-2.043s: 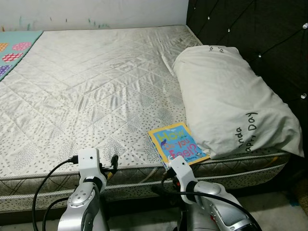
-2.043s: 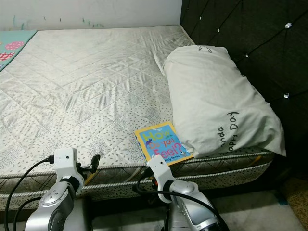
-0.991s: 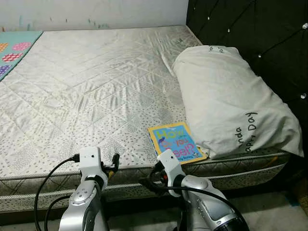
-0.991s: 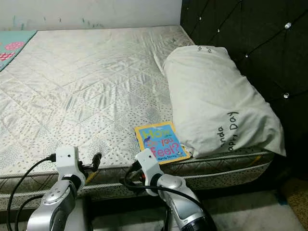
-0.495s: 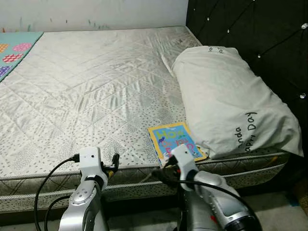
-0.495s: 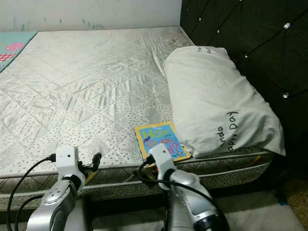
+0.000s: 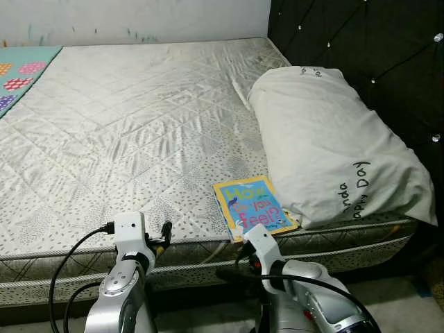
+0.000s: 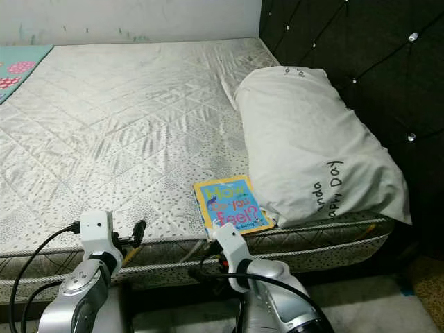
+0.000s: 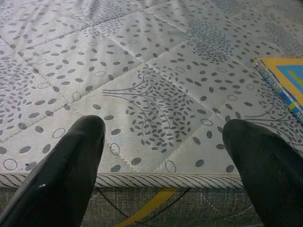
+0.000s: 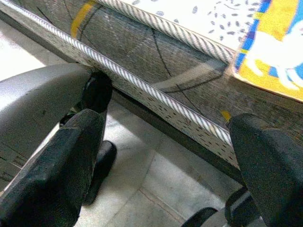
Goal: Clean up the room
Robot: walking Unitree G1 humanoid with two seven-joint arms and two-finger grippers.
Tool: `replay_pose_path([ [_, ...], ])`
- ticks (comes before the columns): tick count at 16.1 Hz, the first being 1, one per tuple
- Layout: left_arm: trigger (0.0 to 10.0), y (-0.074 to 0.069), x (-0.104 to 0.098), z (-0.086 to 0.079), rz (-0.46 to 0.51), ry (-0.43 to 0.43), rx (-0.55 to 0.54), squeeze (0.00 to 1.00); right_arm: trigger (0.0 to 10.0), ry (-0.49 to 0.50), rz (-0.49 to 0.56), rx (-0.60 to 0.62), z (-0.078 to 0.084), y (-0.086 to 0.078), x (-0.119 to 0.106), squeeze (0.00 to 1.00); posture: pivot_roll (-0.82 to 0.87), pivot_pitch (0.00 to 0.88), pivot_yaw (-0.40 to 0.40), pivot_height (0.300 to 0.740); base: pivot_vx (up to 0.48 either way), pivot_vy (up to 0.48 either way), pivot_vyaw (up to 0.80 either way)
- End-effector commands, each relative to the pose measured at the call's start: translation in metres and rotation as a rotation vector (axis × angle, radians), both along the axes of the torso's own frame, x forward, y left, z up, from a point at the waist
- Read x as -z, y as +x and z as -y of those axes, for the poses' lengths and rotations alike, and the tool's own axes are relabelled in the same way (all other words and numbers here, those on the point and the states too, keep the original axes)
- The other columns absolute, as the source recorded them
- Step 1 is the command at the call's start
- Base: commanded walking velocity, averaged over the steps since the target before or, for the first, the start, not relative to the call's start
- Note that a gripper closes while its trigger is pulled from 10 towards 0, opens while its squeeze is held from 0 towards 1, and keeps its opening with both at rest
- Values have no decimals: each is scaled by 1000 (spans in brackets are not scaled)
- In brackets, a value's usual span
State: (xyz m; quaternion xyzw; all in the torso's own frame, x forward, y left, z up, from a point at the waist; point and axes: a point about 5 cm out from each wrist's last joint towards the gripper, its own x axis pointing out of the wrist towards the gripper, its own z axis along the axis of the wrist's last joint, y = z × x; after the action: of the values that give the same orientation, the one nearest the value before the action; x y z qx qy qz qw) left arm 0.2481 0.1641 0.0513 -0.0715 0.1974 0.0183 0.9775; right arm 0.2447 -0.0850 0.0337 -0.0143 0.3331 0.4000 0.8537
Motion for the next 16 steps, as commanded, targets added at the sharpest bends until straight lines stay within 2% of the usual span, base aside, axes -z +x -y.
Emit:
replay_pose_path([
  [1,10000,1,-1,-1,1,11,3,0,10000,13,16,-14,-5,0,-5,0,-91,0,-9,526,0,0,0],
  [8,10000,1,0,0,1,8,3,0,10000,12,47,20,-21,5,-5,0,-88,0,-13,526,0,0,0],
  [16,10000,-6,1,1,-16,-8,13,0,10000,-11,52,59,-23,9,0,0,-78,0,-16,526,0,0,0],
])
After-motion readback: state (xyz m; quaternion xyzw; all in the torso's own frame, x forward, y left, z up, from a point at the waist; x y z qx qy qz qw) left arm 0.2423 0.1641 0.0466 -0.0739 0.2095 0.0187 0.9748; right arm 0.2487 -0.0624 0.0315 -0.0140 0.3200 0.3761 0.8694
